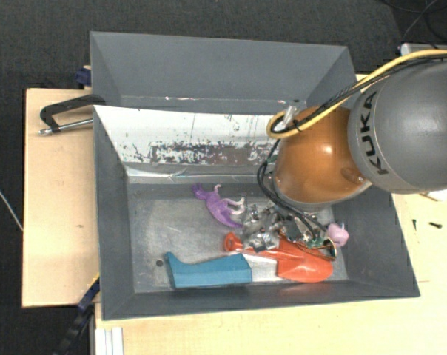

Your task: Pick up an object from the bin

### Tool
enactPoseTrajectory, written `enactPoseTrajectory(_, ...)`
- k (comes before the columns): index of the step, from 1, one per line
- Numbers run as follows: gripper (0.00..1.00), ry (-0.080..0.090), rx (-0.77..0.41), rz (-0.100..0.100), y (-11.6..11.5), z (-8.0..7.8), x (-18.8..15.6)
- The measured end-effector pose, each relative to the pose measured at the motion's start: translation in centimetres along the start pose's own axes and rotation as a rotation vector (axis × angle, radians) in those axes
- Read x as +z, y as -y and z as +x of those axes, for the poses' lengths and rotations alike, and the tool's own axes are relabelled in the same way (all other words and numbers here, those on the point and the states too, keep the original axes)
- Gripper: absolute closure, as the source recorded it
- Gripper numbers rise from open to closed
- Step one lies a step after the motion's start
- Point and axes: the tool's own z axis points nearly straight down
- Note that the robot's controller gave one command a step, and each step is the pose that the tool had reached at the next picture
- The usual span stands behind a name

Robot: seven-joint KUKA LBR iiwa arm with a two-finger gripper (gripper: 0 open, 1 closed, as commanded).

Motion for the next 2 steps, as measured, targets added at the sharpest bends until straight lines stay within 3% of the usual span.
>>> enactPoseTrajectory(1,0.0,0.0,0.0,0.0,0.0,0.0,0.0)
enactPoseTrajectory(2,0.0,0.0,0.0,0.0,0.0,0.0,0.0)
